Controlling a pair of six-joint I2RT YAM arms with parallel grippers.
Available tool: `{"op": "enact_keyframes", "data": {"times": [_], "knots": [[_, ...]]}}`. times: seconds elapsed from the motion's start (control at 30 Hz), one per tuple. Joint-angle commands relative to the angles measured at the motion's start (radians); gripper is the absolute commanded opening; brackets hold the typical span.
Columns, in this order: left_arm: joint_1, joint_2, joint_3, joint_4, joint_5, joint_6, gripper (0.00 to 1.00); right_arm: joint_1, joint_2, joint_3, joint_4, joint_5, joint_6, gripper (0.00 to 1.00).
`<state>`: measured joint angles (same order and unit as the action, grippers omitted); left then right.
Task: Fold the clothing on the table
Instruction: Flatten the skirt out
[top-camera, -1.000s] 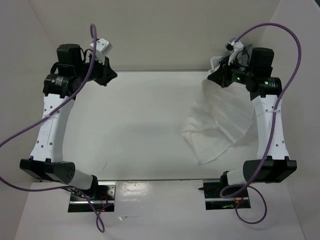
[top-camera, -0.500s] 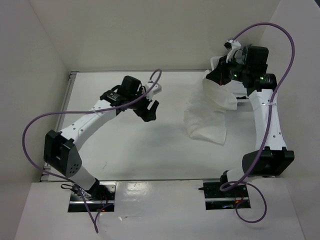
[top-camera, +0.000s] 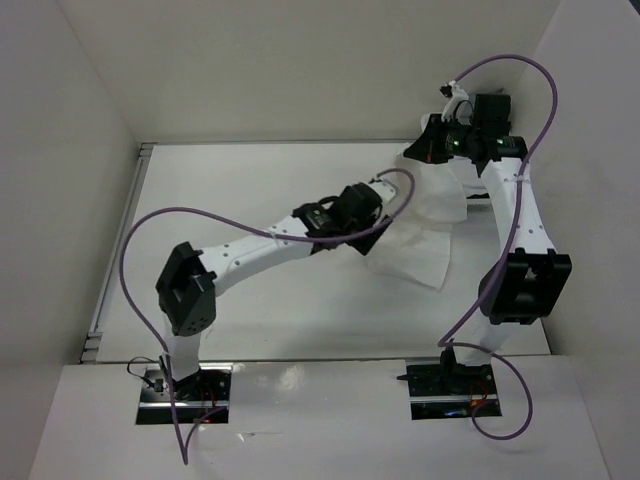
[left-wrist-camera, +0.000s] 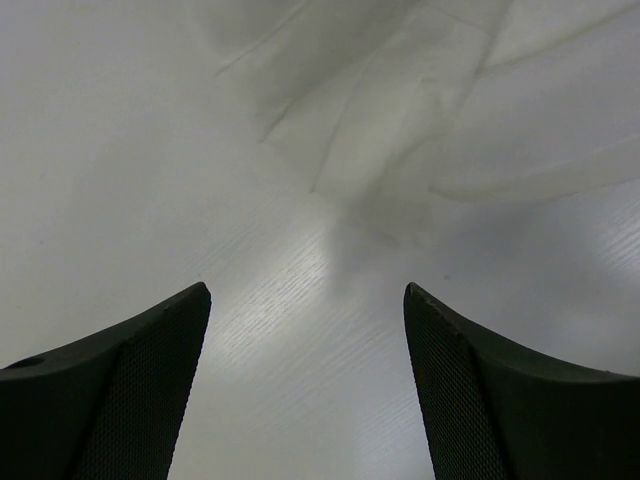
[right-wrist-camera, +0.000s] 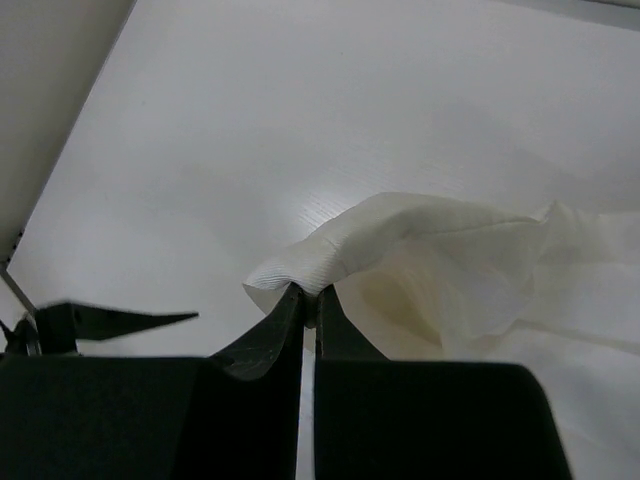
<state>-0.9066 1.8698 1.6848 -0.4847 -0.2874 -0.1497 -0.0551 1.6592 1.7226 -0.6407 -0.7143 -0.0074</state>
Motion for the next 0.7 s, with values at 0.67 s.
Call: {"op": "enact_keyframes", "data": {"times": [0.67], "knots": [[-0.232, 0.497, 0.320, 0.041, -0.633, -0.246, 0.83, -0.005, 0.024, -0.004, 0.102, -0.053, 0.072, 0.00]]}}
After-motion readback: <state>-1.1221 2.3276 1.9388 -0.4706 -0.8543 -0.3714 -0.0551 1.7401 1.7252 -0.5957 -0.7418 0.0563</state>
